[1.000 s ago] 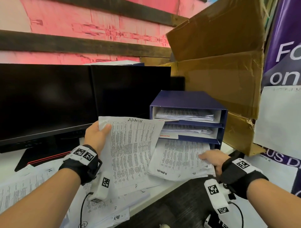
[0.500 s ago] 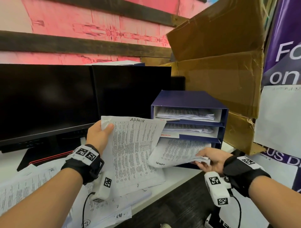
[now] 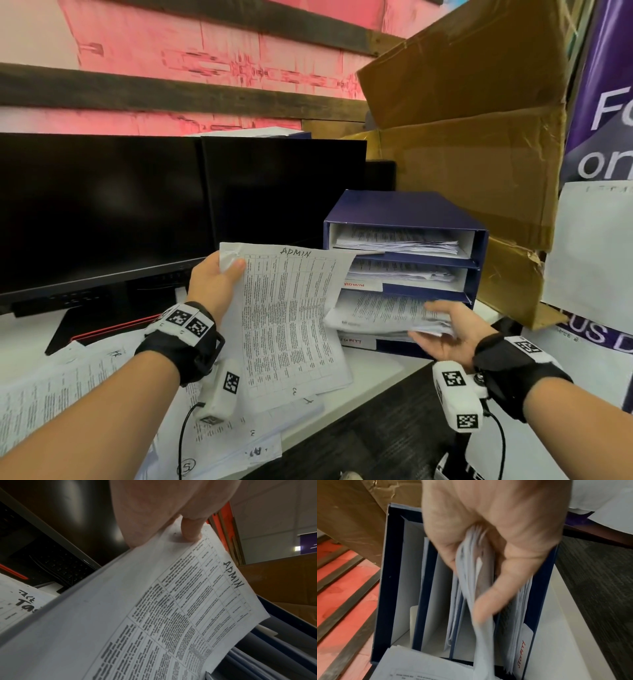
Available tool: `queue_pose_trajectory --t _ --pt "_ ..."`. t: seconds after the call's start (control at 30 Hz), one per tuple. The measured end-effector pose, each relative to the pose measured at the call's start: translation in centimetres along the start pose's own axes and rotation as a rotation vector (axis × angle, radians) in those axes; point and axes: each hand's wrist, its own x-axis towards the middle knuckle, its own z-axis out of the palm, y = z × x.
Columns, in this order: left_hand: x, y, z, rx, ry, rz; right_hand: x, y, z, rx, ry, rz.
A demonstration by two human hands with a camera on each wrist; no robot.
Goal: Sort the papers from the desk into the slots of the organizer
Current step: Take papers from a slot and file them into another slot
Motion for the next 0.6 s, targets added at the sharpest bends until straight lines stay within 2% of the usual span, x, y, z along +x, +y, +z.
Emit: queue_pose_trajectory --t 0.1,0.17,0.3,0.4,0.6 --pt "-0.1 -0.1 0.0 -0.004 0.003 0.004 -0.7 -0.1 0.6 -0.164 0.03 0.073" --pt "0.0 -0.2 -0.1 -0.008 0.006 0.0 -0.6 -0.1 1.2 -0.151 0.08 0.065" --pt "0.0 -0.4 -0.2 -0.012 0.002 -0.005 0.2 0.5 2.1 0.03 0.109 -0.064" --pt "0.0 -0.5 -0.2 -0.026 0.005 -0.006 0.5 0.9 2.3 0.202 0.041 -0.19" --pt "-0.2 -0.7 0.3 -0.022 -0.022 -0.002 0.7 2.2 3.7 -0.039 -0.054 -0.168"
